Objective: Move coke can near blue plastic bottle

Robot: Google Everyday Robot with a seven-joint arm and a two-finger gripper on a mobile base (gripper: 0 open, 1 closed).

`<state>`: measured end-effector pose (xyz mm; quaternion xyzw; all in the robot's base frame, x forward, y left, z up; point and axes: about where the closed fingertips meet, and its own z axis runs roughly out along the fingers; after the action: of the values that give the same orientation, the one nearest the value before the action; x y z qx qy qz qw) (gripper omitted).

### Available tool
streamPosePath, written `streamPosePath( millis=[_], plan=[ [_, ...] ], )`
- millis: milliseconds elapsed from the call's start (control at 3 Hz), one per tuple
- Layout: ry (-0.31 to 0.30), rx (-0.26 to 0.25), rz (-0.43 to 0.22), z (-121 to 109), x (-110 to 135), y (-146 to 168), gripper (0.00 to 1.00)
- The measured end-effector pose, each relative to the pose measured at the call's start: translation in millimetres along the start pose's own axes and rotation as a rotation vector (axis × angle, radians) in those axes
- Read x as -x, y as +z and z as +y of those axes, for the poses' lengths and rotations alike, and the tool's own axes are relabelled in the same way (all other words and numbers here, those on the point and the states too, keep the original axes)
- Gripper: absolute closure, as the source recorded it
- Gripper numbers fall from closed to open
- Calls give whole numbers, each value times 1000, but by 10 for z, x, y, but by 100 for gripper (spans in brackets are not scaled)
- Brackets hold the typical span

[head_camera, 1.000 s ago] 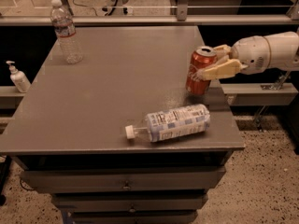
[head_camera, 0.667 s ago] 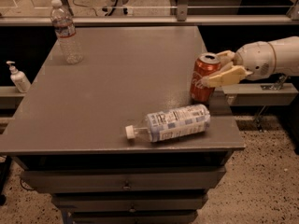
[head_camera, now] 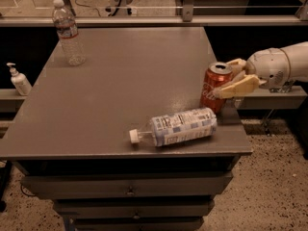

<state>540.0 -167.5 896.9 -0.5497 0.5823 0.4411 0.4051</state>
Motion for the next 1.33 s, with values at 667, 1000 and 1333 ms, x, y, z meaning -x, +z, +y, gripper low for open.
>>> streamPosePath(
  millis=[667, 1000, 1333],
  plan=[
    [-19, 45, -6, 59, 21, 45, 36],
    [-26, 58, -17, 82, 34, 97, 12],
    [-31, 65, -23, 98, 47, 128, 0]
  ],
)
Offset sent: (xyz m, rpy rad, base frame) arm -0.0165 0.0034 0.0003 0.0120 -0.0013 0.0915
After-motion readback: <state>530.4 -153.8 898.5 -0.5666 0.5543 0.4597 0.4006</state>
